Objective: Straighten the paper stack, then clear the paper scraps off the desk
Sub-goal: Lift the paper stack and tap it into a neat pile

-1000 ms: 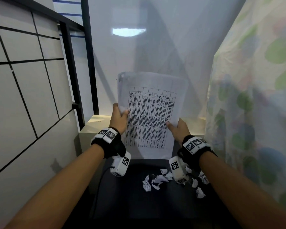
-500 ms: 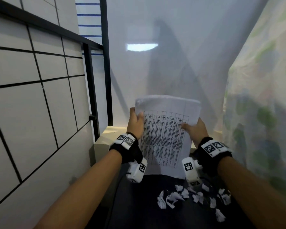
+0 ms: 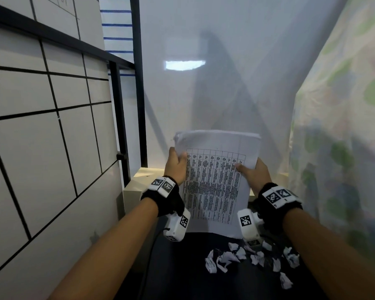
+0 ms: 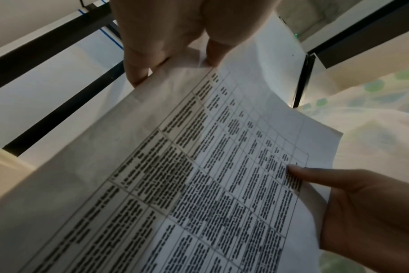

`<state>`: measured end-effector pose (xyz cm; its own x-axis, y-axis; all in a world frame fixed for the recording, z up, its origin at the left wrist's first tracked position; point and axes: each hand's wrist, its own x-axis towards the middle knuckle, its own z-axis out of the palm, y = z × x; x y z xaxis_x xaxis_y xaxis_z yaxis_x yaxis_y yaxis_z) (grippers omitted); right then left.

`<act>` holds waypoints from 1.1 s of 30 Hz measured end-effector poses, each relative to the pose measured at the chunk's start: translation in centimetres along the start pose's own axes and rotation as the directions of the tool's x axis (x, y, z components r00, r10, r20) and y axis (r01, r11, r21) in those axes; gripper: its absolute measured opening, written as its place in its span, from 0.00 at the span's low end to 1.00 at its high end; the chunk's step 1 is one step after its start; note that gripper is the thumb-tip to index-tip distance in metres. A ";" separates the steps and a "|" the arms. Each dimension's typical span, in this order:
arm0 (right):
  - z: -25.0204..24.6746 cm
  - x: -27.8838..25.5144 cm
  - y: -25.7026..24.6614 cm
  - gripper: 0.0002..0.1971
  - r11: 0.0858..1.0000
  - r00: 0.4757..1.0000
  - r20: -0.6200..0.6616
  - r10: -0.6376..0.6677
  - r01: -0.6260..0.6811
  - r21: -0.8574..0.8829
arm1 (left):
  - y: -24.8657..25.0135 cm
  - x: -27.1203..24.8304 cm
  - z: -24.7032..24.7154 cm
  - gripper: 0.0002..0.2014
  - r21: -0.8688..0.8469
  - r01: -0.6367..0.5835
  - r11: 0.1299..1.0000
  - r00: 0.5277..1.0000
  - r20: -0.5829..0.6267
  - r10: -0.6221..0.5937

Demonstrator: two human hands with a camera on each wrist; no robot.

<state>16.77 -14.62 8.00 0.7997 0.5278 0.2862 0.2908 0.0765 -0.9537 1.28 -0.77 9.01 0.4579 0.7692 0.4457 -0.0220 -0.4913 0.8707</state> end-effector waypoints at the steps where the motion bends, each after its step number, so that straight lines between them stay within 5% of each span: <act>1: -0.1 -0.2 0.2 0.21 1.000 1.000 0.008 0.005 -0.005 -0.007 | -0.2 -0.3 -0.1 0.08 0.010 0.010 1.000 1.000 0.006 -0.010; 4: -0.2 -0.5 0.4 0.20 0.997 0.999 0.053 0.000 0.004 -0.079 | -0.7 -0.9 -0.2 0.15 0.039 0.028 0.999 0.999 0.041 -0.030; 12: -0.2 -0.9 1.5 0.20 0.993 0.998 0.057 0.018 -0.011 -0.122 | -2.2 -1.4 0.2 0.04 0.032 0.062 0.998 0.995 0.073 -0.065; 17: -0.1 -0.6 1.1 0.22 0.994 0.997 0.074 -0.003 0.011 -0.109 | -2.0 -0.7 -0.1 0.18 0.035 0.088 0.996 0.993 0.071 -0.090; 22: 0.0 -1.0 2.5 0.21 0.997 0.997 0.077 0.026 -0.020 -0.075 | -3.7 -2.1 0.0 0.13 0.037 0.099 0.994 0.992 0.070 -0.101; 29: 0.0 -0.6 3.4 0.22 0.997 0.994 0.102 0.034 -0.026 -0.079 | -0.9 -1.5 -0.3 0.12 -0.118 -0.059 0.991 0.978 -0.207 0.033; 33: -0.2 -0.5 3.5 0.23 0.996 0.995 0.092 0.030 -0.022 -0.089 | 0.7 -0.7 -0.7 0.06 -0.055 -0.123 0.991 0.978 -0.174 0.112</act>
<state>17.50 -14.83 4.56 0.7566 0.6053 0.2474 0.3189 -0.0112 -0.9477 0.36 -1.37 9.51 0.2913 0.7685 0.5696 -0.1271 -0.5591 0.8193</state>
